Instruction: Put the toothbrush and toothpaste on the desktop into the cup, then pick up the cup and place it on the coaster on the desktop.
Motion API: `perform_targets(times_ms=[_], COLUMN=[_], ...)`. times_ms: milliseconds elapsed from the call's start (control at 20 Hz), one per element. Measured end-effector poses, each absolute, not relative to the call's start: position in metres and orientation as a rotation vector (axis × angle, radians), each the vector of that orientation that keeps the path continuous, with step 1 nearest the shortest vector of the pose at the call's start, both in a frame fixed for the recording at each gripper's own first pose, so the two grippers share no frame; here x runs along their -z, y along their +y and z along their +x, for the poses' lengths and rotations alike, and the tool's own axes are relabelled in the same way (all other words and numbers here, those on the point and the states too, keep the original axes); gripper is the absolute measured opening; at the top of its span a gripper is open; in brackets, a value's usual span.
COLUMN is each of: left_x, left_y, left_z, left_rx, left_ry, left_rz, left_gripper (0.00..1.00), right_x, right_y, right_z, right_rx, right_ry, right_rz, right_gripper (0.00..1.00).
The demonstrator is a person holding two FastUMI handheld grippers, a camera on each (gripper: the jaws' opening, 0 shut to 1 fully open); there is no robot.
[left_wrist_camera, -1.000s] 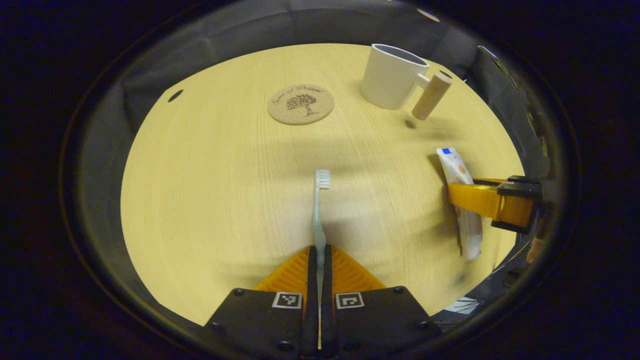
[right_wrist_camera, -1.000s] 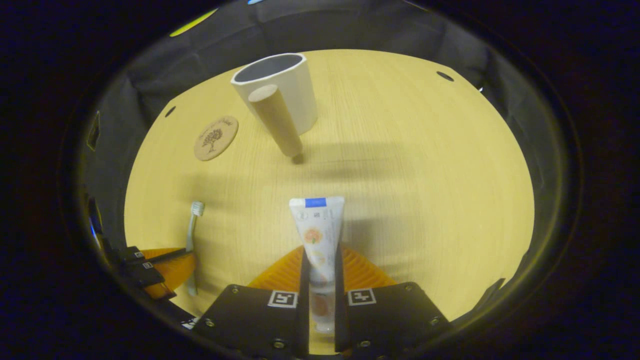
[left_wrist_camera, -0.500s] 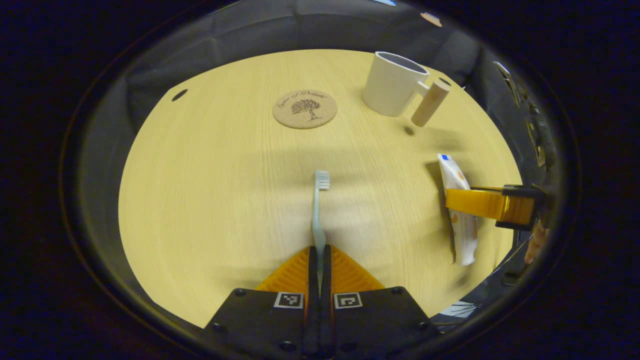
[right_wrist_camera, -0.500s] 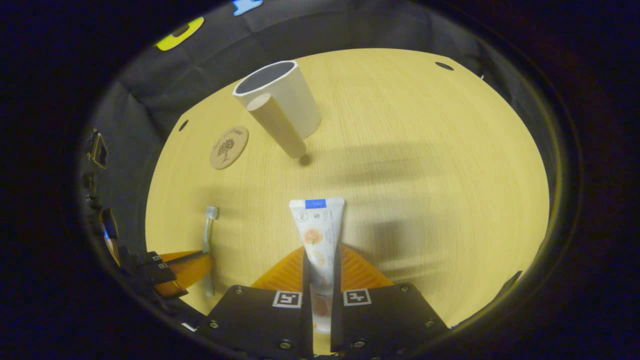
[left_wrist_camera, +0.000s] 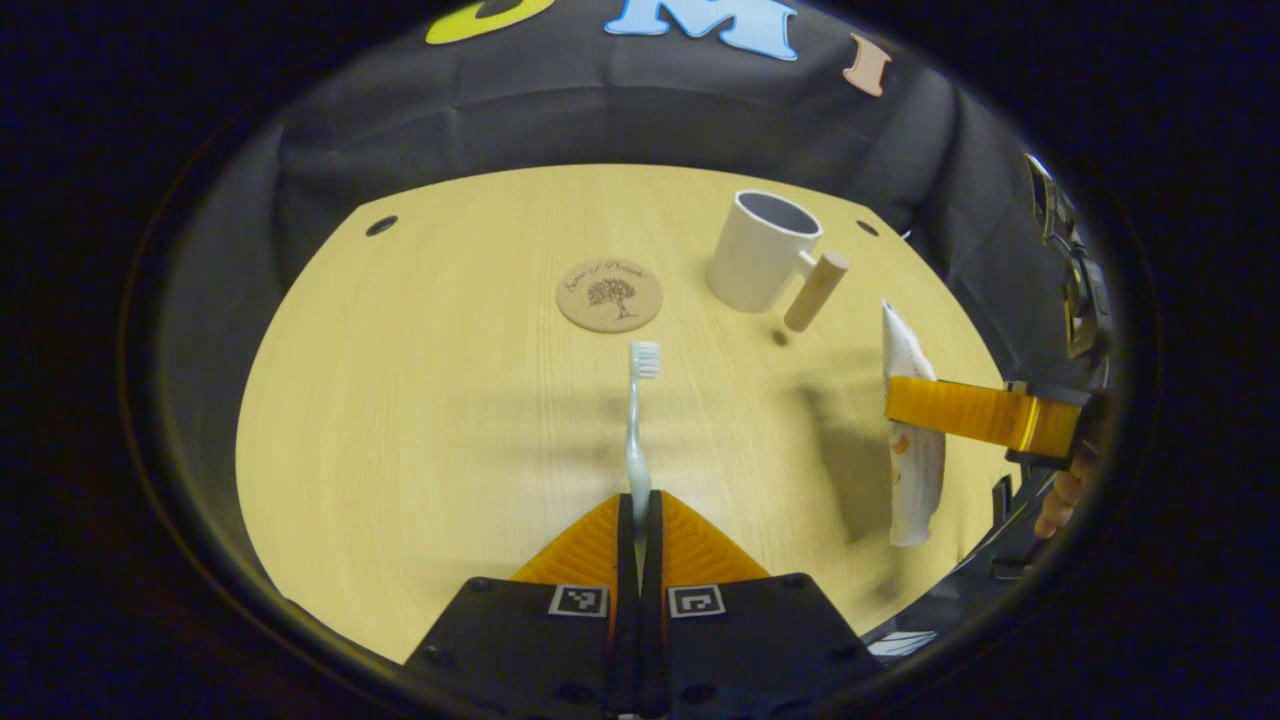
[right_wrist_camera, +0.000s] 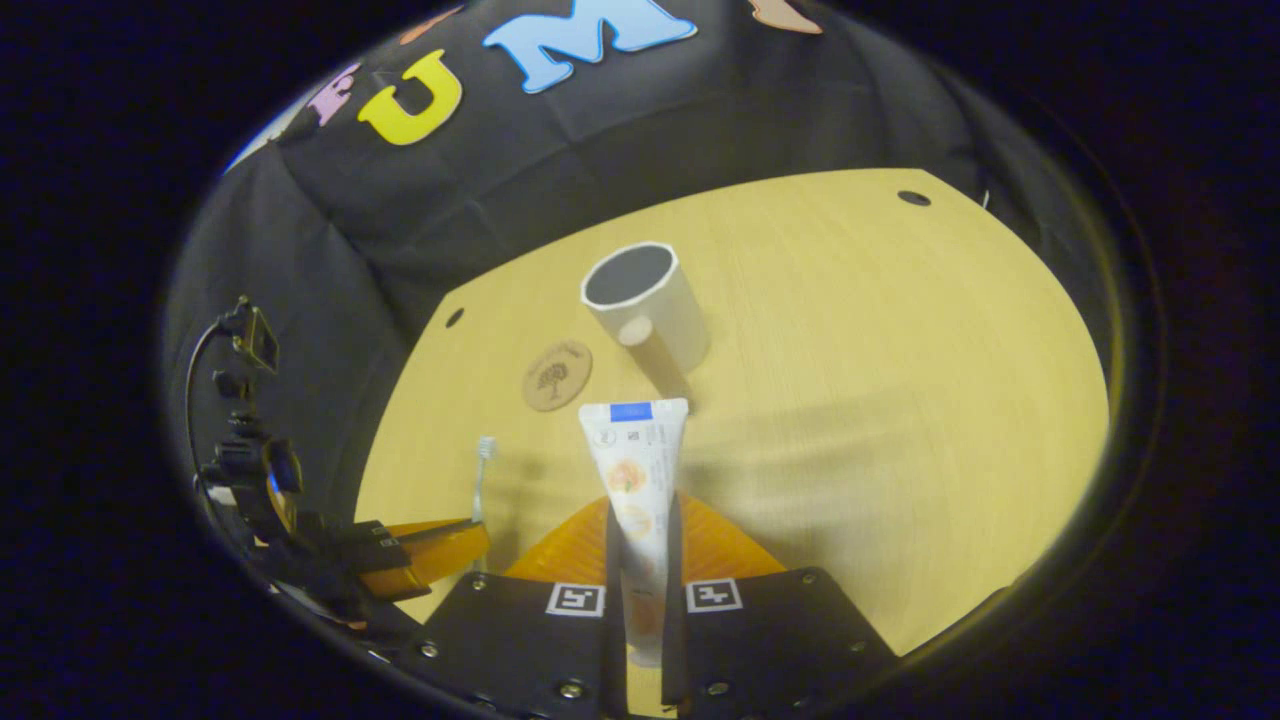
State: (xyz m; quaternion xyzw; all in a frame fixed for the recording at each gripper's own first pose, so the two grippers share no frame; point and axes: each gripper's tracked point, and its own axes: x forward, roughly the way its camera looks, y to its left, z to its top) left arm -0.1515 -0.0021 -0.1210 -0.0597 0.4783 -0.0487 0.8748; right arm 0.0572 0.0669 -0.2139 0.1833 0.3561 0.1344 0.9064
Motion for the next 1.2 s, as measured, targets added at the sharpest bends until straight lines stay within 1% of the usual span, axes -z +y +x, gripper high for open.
perform_targets(times_ms=[200, 450, 700, 800, 900, 1100, 1200], left_x=[0.084, 0.041, 0.001, -0.017, -0.033, -0.057, -0.071], left_y=[0.004, 0.009, 0.017, 0.016, 0.015, 0.012, 0.011], left_z=[-0.136, -0.111, -0.089, -0.074, -0.06, -0.037, -0.029], left_rx=[0.098, 0.084, 0.077, 0.073, 0.078, 0.087, 0.088], left_ry=[0.854, 0.686, 0.539, 0.477, 0.414, 0.335, 0.29], left_rz=[-0.1, -0.119, -0.156, -0.163, -0.158, -0.144, -0.141], left_gripper=[0.08, 0.08, 0.08, 0.08, 0.08, 0.08, 0.07], right_x=[0.166, 0.115, 0.092, 0.081, 0.069, 0.051, 0.051], right_y=[0.072, 0.055, 0.054, 0.051, 0.053, 0.048, 0.042], right_z=[0.067, 0.074, 0.092, 0.108, 0.135, 0.169, 0.182], right_rx=[-0.307, -0.337, -0.337, -0.334, -0.328, -0.305, -0.288], right_ry=[0.582, 0.419, 0.295, 0.243, 0.195, 0.125, 0.102], right_rz=[0.359, 0.332, 0.275, 0.264, 0.256, 0.272, 0.264], right_gripper=[0.15, 0.15, 0.15, 0.15, 0.14, 0.14, 0.15])
